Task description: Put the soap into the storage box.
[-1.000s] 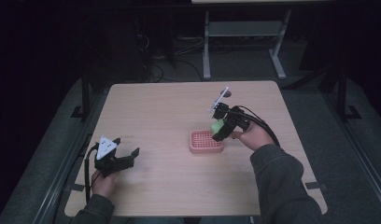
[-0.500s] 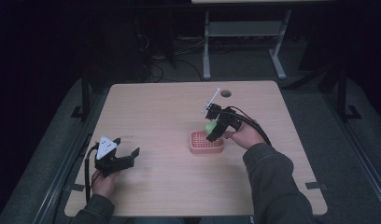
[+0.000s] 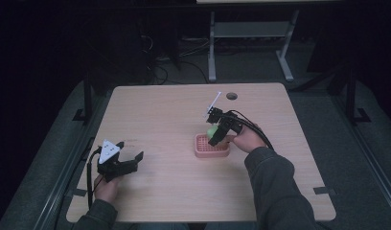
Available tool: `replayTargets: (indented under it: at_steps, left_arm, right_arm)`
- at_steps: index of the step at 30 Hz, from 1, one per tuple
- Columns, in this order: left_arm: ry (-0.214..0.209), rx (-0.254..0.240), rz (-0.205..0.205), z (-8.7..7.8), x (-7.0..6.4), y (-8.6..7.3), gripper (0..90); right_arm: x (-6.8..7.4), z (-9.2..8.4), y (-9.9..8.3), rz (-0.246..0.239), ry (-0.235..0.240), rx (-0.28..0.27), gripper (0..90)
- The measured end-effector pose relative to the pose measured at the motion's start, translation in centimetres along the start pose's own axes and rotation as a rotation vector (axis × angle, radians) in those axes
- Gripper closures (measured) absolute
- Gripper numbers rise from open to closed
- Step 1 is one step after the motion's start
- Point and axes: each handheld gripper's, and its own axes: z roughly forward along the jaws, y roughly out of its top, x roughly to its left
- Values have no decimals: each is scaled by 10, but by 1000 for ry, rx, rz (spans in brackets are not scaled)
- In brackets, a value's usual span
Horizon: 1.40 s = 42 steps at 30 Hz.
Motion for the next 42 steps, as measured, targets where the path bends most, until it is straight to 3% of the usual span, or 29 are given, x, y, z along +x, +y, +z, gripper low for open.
replayTargets:
  at_steps: [26, 42]
  left_arm:
    - [-2, 6, -2, 2, -1, 0, 143]
    - [-5, 0, -1, 1, -1, 1, 143]
  right_arm:
    - [-3, 24, 3, 26, 36, 21, 258]
    - [-4, 38, -1, 47, 31, 28, 258]
